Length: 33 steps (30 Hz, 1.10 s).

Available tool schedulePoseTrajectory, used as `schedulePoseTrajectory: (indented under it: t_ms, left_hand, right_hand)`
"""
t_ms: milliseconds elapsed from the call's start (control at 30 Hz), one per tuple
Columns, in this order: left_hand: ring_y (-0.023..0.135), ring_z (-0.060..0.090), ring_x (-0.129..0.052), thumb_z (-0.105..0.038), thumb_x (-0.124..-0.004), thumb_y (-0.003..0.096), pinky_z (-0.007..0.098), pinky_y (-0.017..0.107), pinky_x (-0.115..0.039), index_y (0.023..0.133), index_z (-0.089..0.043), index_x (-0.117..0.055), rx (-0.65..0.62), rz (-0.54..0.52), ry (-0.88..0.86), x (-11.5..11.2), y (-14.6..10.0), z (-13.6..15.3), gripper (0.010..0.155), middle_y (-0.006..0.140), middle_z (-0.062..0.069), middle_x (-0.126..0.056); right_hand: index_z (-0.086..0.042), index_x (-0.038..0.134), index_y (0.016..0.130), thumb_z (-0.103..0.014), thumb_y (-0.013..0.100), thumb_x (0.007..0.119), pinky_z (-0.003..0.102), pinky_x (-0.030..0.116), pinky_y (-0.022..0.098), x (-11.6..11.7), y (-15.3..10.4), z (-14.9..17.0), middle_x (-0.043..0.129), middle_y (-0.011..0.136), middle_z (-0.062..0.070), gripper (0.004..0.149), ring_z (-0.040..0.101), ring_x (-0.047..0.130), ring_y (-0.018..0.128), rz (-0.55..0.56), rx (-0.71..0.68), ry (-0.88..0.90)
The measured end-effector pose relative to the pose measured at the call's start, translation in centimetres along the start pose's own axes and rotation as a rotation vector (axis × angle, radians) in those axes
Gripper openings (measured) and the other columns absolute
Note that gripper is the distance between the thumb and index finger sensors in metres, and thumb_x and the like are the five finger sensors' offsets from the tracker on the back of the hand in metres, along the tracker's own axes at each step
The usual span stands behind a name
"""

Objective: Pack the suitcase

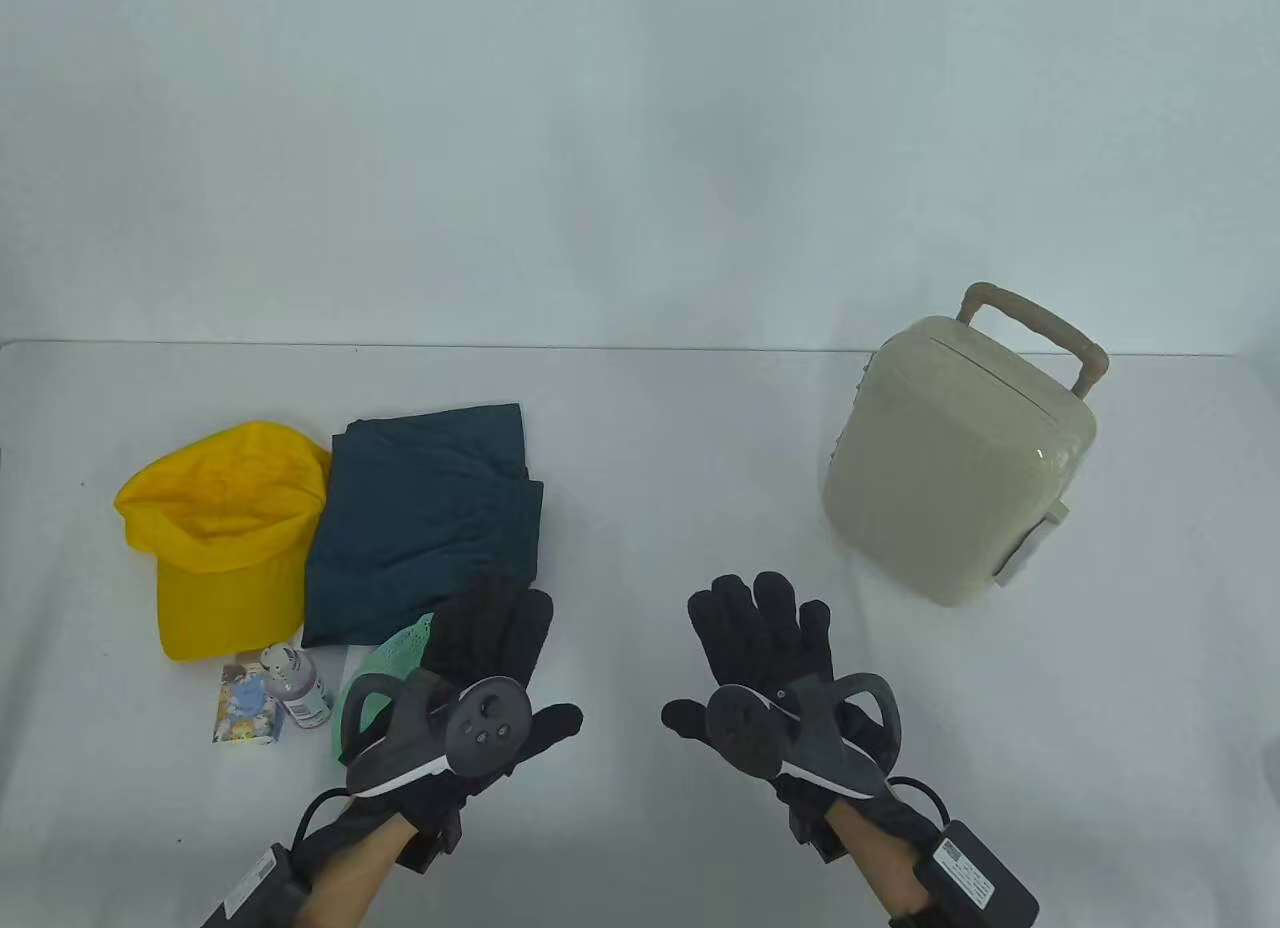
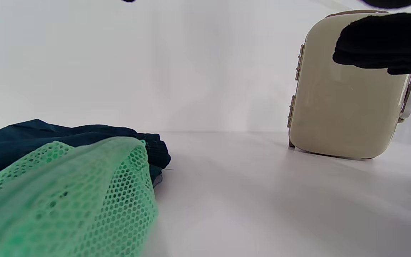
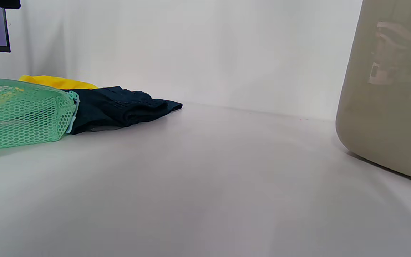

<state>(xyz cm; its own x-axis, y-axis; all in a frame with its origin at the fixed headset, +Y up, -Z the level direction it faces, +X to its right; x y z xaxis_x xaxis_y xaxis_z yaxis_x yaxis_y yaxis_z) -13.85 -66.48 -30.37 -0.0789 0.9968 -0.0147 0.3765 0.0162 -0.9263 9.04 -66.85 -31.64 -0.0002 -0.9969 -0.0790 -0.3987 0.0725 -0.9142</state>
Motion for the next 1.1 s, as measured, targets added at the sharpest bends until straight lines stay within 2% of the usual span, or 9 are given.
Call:
schedulePoseTrajectory:
  t_ms: [500,600,733,833,933,1100]
  left_hand:
    - [0.113,0.046,-0.016,-0.069,-0.055,0.0459,0.058,0.081,-0.034,0.114,-0.016,-0.015,-0.011,0.004,0.005,-0.1,0.0,-0.1,0.095,0.121,0.017,-0.013]
    - [0.113,0.046,-0.017,-0.069,-0.055,0.0459,0.059,0.081,-0.034,0.114,-0.016,-0.016,-0.004,-0.003,0.012,0.0,0.0,-0.1,0.095,0.122,0.017,-0.014]
    - [0.113,0.046,-0.017,-0.069,-0.055,0.0460,0.058,0.081,-0.034,0.115,-0.016,-0.016,0.001,-0.008,0.017,0.0,0.0,0.0,0.095,0.122,0.017,-0.014]
    - [0.113,0.046,-0.018,-0.069,-0.055,0.0461,0.059,0.081,-0.035,0.115,-0.016,-0.016,-0.003,-0.016,0.014,0.2,0.0,-0.1,0.095,0.122,0.018,-0.015]
    - [0.113,0.047,-0.018,-0.069,-0.055,0.0461,0.059,0.081,-0.035,0.115,-0.015,-0.017,-0.002,-0.022,0.022,0.2,-0.1,-0.1,0.095,0.122,0.018,-0.016]
    - [0.113,0.047,-0.019,-0.068,-0.055,0.0462,0.059,0.081,-0.035,0.115,-0.015,-0.018,0.008,-0.031,0.021,0.4,-0.1,0.2,0.095,0.122,0.018,-0.016]
  right_hand:
    - [-0.019,0.019,0.113,-0.074,0.042,0.042,0.069,0.037,0.077,0.1,0.2,-0.3,0.027,0.124,0.010,0.093,0.049,0.034,0.114,-0.018,0.002,-0.027]
    - [-0.018,0.020,0.113,-0.074,0.043,0.042,0.068,0.040,0.077,-0.6,0.2,-0.5,0.029,0.124,0.010,0.093,0.049,0.037,0.113,0.003,0.002,-0.049]
    - [-0.019,0.022,0.114,-0.074,0.043,0.043,0.067,0.043,0.077,-3.5,0.8,0.2,0.032,0.123,0.010,0.092,0.048,0.041,0.113,0.070,0.036,-0.083]
    - [-0.019,0.023,0.114,-0.073,0.044,0.045,0.065,0.047,0.077,-7.2,1.9,2.0,0.034,0.123,0.010,0.091,0.047,0.045,0.113,0.137,0.102,-0.129]
    - [-0.019,0.025,0.114,-0.073,0.044,0.046,0.064,0.050,0.077,-10.9,3.4,4.7,0.036,0.123,0.010,0.091,0.045,0.049,0.113,0.193,0.194,-0.178]
    - [-0.018,0.028,0.114,-0.072,0.045,0.051,0.062,0.055,0.076,-15.4,6.1,10.2,0.041,0.122,0.010,0.090,0.043,0.057,0.110,0.217,0.393,-0.260]
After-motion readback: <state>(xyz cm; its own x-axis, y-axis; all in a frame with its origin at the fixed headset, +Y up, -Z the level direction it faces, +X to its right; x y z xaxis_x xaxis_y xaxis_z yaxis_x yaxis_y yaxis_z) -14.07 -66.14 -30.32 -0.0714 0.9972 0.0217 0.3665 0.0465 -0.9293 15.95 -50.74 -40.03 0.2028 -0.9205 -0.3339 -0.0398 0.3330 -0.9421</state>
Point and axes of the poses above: the tracker on the back of each hand, its own z axis roughly to the little-finger side, its own y axis roughly from the wrist to the fingertips, x = y × z, the point moved 4 cm from there along y, roughly from the wrist to the fingertips
